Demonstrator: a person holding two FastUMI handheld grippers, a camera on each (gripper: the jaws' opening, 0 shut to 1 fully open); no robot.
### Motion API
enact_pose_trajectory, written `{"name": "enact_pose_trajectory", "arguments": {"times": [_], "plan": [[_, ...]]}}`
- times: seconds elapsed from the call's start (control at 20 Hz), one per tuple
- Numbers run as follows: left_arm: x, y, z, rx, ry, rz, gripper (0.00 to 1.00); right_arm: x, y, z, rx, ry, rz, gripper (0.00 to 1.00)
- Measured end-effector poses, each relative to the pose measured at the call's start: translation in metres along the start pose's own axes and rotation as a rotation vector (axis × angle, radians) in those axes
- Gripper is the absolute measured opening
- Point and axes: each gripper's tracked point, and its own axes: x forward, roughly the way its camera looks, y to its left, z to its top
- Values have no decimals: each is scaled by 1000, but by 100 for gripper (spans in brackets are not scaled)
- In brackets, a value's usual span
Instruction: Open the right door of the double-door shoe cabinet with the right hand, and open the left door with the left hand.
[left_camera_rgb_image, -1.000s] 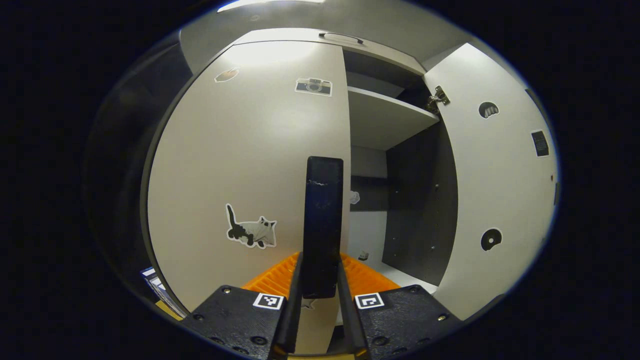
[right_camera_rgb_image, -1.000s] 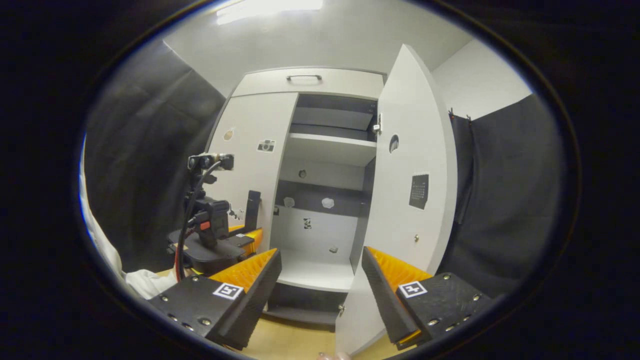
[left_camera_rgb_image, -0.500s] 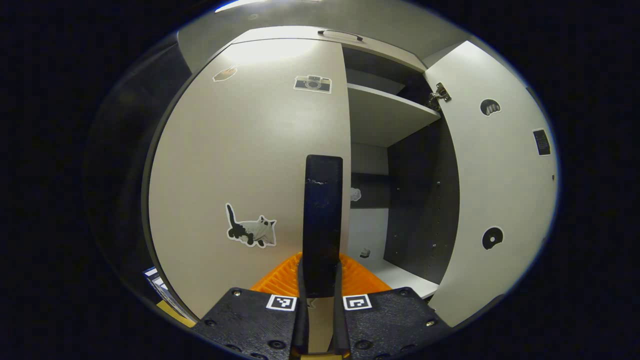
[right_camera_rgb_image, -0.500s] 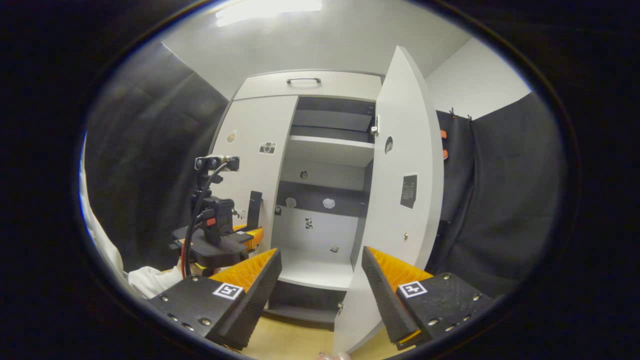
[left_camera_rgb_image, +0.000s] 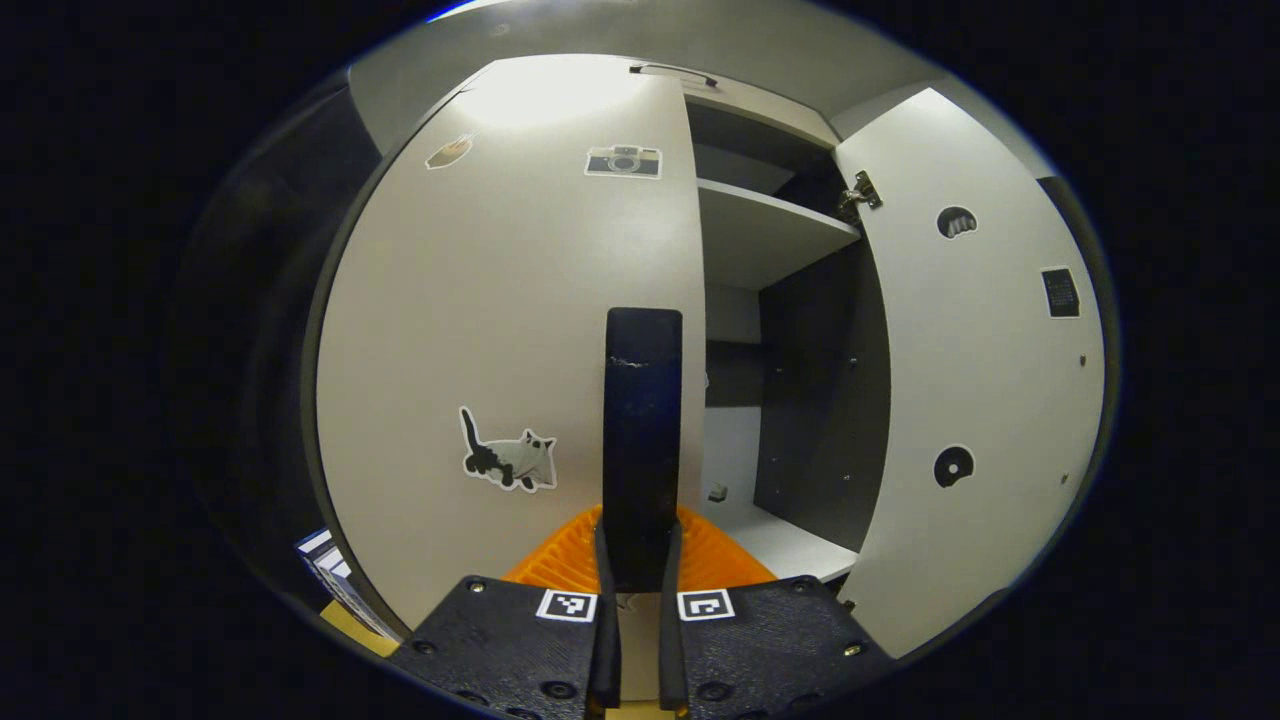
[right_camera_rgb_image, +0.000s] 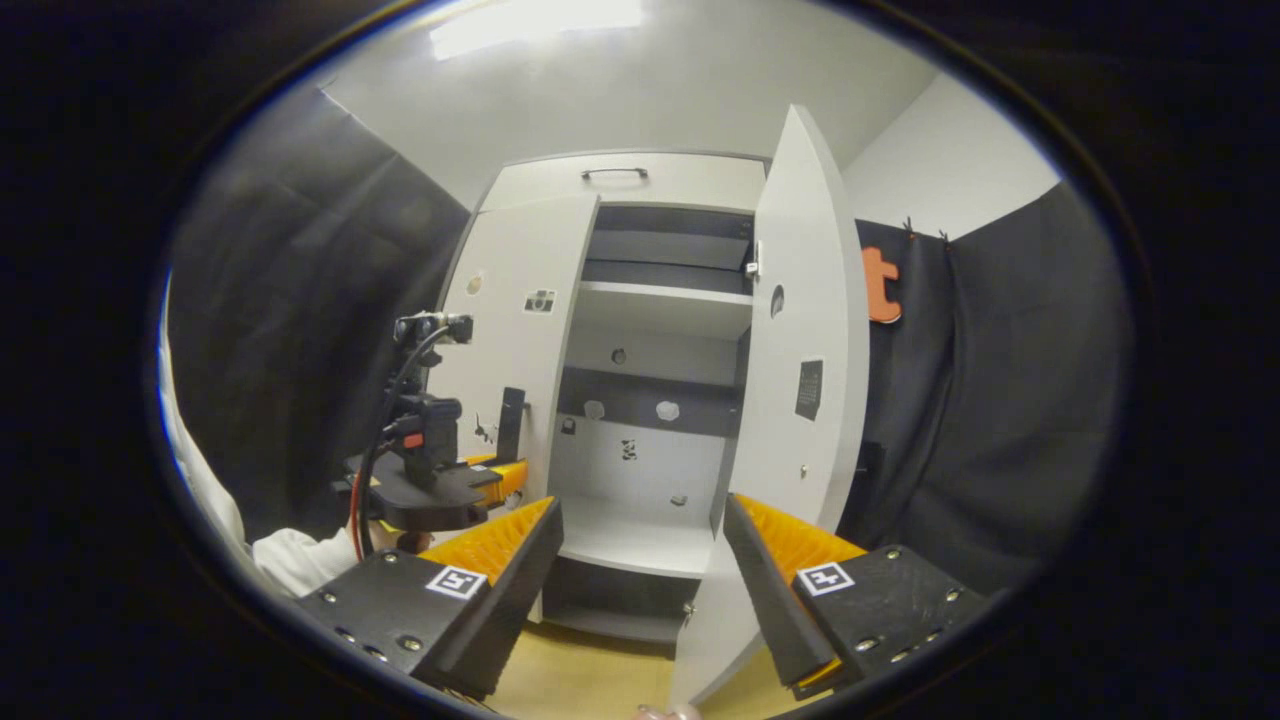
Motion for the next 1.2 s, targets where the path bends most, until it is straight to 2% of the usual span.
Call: {"name": "enact_pose_trajectory", "arguments": {"times": [0.65,1.2], "plan": [[-82,18,9,-27,44,-85,15,1,13,6,27,-21,122,96],[-141,55,19,-102,53,-93,15,43,17,-3,65,-29,193,97]]}}
